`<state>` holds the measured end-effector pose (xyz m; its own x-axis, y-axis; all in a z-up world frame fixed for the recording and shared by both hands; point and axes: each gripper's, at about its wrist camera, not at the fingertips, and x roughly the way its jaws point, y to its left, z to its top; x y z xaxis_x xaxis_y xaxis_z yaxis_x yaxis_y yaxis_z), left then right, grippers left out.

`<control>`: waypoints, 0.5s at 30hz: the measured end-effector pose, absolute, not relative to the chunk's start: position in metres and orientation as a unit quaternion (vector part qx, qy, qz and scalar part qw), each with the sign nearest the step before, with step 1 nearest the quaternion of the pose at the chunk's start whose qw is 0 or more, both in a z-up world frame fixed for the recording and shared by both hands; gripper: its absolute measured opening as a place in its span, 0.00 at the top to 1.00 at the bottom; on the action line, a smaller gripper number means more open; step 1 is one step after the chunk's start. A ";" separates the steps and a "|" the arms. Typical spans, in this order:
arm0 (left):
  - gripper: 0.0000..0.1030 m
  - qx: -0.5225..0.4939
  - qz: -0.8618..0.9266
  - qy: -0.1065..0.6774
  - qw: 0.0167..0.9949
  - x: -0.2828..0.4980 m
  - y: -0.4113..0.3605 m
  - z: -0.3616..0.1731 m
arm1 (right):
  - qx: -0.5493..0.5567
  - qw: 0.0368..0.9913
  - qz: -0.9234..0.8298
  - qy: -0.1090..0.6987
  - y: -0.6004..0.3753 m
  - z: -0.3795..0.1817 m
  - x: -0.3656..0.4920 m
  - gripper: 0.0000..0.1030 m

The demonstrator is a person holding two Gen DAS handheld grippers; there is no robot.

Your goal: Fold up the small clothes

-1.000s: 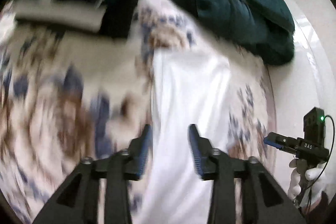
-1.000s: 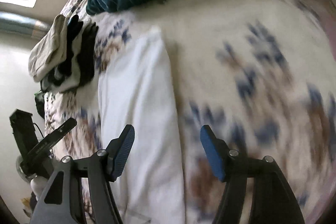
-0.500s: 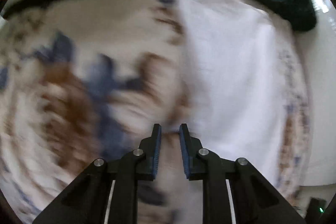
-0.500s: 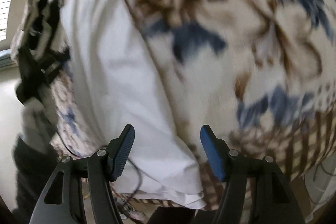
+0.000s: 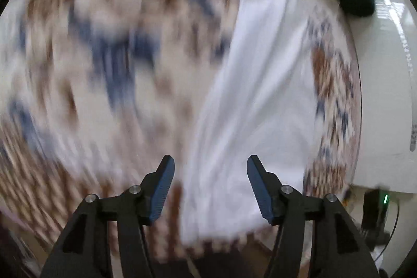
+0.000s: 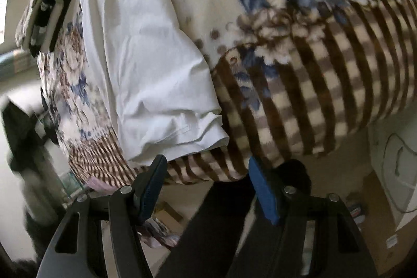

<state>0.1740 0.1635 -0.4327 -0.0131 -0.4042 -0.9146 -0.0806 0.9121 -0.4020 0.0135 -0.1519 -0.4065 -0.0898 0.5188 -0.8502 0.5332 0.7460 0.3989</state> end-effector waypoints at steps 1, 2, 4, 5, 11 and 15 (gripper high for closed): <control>0.46 -0.182 -0.112 0.717 0.664 0.158 0.156 -0.447 | 0.366 0.575 -0.007 0.732 -0.151 -0.409 0.015 0.35; 0.46 -0.192 -0.109 0.726 0.651 0.148 0.150 -0.457 | 0.373 0.577 -0.009 0.727 -0.151 -0.409 0.015 0.35; 0.46 -0.204 -0.107 0.734 0.639 0.129 0.137 -0.474 | 0.409 0.579 -0.019 0.705 -0.142 -0.415 0.018 0.39; 0.48 -0.199 -0.103 0.736 0.639 0.123 0.131 -0.478 | 0.421 0.577 -0.024 0.700 -0.141 -0.418 0.018 0.51; 0.78 -0.158 -0.073 0.718 0.674 0.109 0.119 -0.484 | 0.478 0.555 -0.031 0.680 -0.131 -0.436 0.027 0.59; 0.81 -0.173 -0.061 0.717 0.672 0.103 0.134 -0.478 | 0.509 0.527 -0.027 0.680 -0.117 -0.453 0.024 0.59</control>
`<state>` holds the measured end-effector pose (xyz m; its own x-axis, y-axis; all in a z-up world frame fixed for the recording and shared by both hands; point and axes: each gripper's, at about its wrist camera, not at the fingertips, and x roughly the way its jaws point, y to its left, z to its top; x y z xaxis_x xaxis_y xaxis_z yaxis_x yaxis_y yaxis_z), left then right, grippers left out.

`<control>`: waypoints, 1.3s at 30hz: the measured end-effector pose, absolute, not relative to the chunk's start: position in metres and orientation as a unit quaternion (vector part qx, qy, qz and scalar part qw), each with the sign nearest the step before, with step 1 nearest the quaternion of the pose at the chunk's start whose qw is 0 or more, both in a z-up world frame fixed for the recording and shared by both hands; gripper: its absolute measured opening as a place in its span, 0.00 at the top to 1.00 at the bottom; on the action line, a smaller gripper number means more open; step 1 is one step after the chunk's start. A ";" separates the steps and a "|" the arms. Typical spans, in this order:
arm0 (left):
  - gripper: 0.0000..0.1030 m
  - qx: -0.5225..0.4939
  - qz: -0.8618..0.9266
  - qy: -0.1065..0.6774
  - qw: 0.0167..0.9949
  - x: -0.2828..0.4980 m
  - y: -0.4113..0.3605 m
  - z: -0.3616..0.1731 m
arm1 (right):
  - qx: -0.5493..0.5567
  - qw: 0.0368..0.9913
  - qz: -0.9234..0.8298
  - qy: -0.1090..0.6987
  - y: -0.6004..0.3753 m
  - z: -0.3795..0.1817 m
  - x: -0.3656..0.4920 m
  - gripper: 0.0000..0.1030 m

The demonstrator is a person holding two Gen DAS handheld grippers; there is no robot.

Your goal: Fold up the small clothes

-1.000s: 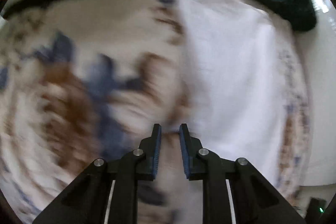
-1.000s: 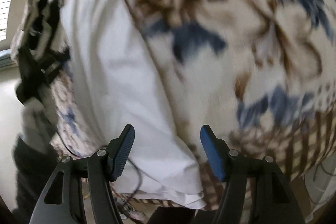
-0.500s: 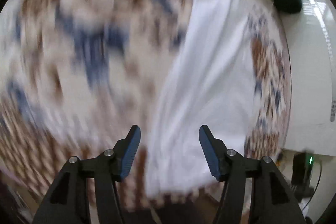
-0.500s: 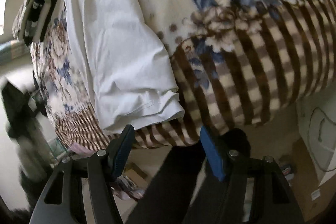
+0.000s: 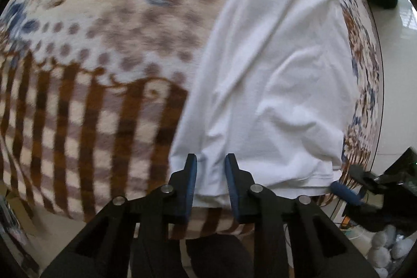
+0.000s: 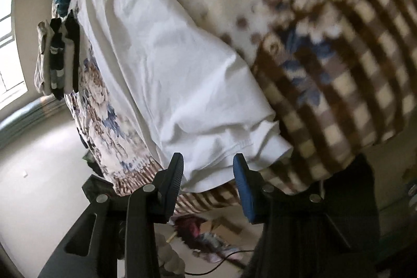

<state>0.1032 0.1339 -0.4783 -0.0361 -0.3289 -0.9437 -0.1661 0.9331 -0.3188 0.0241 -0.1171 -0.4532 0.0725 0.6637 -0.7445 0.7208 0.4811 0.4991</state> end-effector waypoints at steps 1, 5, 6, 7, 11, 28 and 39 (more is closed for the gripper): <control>0.80 -0.178 -0.059 0.717 0.671 0.102 0.140 -0.476 | 0.514 0.517 -0.031 0.684 -0.115 -0.459 0.022 0.59; 0.78 -0.230 -0.059 0.709 0.665 0.098 0.157 -0.463 | 0.535 0.506 -0.051 0.675 -0.114 -0.479 0.014 0.59; 0.78 -0.241 -0.062 0.707 0.662 0.096 0.156 -0.459 | 0.541 0.507 -0.053 0.669 -0.115 -0.481 0.013 0.59; 0.78 -0.245 -0.063 0.707 0.660 0.094 0.154 -0.457 | 0.547 0.510 -0.053 0.662 -0.114 -0.484 0.013 0.59; 0.75 -0.230 -0.071 0.720 0.650 0.088 0.141 -0.465 | 0.540 0.528 -0.065 0.652 -0.114 -0.488 0.014 0.97; 0.75 -0.130 -0.061 0.723 0.676 0.072 0.109 -0.480 | 0.496 0.540 -0.113 0.670 -0.126 -0.444 0.001 0.97; 0.75 -0.229 -0.089 0.711 0.658 0.072 0.104 -0.487 | 0.498 0.549 -0.082 0.666 -0.132 -0.444 0.000 0.47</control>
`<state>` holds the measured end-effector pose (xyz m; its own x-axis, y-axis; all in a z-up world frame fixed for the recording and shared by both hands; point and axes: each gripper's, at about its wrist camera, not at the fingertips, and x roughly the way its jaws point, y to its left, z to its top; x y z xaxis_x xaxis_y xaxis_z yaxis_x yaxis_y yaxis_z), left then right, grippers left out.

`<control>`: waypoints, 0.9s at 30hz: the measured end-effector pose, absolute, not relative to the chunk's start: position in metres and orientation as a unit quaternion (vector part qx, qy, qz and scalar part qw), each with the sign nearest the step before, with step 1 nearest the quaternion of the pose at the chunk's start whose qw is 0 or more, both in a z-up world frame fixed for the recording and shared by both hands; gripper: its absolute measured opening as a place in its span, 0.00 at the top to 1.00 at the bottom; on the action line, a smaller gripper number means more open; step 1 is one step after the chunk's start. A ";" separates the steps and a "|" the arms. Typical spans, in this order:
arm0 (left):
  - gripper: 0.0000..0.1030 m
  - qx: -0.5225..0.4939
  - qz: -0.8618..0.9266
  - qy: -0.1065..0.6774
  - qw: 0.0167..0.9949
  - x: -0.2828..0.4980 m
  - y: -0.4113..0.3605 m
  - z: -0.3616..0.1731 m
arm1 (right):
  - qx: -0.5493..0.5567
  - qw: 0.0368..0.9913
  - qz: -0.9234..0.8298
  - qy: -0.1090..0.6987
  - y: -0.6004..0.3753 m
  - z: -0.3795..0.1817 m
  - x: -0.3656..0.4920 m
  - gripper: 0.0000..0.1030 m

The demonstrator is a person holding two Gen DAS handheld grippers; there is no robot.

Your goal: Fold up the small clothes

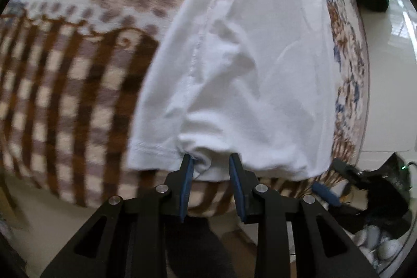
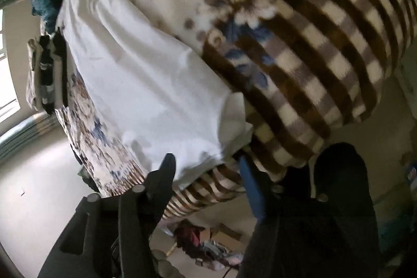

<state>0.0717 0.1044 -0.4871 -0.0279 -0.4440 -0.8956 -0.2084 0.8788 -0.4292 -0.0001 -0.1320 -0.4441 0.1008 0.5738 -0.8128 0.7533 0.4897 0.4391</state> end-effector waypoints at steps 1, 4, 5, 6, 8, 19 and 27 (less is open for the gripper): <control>0.75 -0.232 -0.088 0.710 0.659 0.075 0.101 -0.492 | 0.501 0.546 -0.085 0.666 -0.135 -0.450 -0.002 0.47; 0.94 -0.245 -0.082 0.690 0.676 0.080 0.103 -0.495 | 0.511 0.541 -0.106 0.660 -0.136 -0.470 -0.006 0.50; 0.97 -0.244 -0.084 0.683 0.684 0.081 0.103 -0.489 | 0.517 0.542 -0.113 0.652 -0.135 -0.474 -0.007 0.70; 0.97 -0.236 -0.084 0.674 0.695 0.080 0.105 -0.483 | 0.514 0.544 -0.115 0.653 -0.131 -0.475 -0.006 0.82; 0.98 -0.238 -0.087 0.658 0.709 0.078 0.114 -0.466 | 0.507 0.557 -0.110 0.648 -0.125 -0.469 -0.006 0.91; 0.97 -0.174 -0.074 0.674 0.714 0.061 0.145 -0.464 | 0.416 0.591 -0.082 0.686 -0.076 -0.455 0.003 0.93; 0.85 -0.203 -0.068 0.701 0.680 0.047 0.169 -0.476 | 0.383 0.569 -0.067 0.725 -0.087 -0.455 -0.006 0.58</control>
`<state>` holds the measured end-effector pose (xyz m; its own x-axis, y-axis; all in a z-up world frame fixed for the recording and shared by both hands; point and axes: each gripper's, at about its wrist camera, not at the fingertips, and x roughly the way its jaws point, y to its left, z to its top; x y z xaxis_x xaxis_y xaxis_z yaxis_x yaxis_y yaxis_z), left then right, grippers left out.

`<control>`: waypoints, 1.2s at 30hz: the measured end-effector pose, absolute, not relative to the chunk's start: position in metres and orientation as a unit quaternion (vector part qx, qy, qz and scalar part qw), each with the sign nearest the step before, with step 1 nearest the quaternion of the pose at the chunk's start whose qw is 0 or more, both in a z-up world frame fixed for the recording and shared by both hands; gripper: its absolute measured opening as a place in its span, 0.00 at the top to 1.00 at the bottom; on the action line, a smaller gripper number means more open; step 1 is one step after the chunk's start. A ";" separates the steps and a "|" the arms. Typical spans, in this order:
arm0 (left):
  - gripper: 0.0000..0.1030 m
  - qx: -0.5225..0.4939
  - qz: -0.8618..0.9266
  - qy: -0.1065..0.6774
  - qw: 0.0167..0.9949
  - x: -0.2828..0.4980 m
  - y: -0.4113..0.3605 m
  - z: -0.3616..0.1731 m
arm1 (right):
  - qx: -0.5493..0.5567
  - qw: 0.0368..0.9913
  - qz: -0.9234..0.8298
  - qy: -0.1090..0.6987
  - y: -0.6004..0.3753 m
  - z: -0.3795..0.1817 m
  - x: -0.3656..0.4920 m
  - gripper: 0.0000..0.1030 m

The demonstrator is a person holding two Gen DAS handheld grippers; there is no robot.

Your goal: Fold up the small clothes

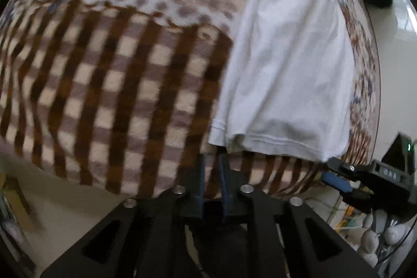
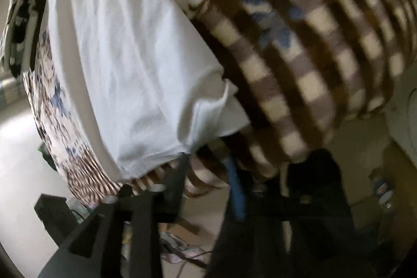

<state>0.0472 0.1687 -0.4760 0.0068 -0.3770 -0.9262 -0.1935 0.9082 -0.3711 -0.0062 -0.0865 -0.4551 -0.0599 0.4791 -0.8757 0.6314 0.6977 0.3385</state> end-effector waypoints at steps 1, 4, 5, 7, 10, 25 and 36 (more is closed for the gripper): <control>0.82 -0.213 -0.063 0.694 0.685 0.048 0.175 -0.472 | 0.385 0.579 -0.069 0.715 -0.094 -0.447 -0.008 0.58; 0.75 -0.245 -0.064 0.668 0.700 0.063 0.184 -0.467 | 0.397 0.609 -0.077 0.682 -0.110 -0.434 -0.009 0.57; 0.75 -0.248 -0.068 0.664 0.702 0.071 0.181 -0.468 | 0.396 0.614 -0.081 0.678 -0.113 -0.435 -0.007 0.57; 0.75 -0.238 -0.078 0.663 0.705 0.086 0.169 -0.474 | 0.406 0.616 -0.093 0.669 -0.119 -0.443 -0.002 0.57; 0.76 -0.196 -0.085 0.678 0.703 0.099 0.145 -0.488 | 0.422 0.620 -0.101 0.653 -0.121 -0.458 0.001 0.71; 0.87 -0.179 -0.074 0.685 0.702 0.080 0.157 -0.476 | 0.401 0.572 -0.114 0.706 -0.154 -0.476 -0.042 0.85; 0.38 -0.244 -0.134 0.673 0.685 0.108 0.170 -0.502 | 0.446 0.637 -0.063 0.626 -0.173 -0.460 -0.017 0.39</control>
<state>0.1082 0.1703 -0.5023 0.0585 -0.5117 -0.8572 -0.1449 0.8452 -0.5144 -0.0172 -0.1726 -0.4603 0.2088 0.4778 -0.8533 0.6388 0.5940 0.4889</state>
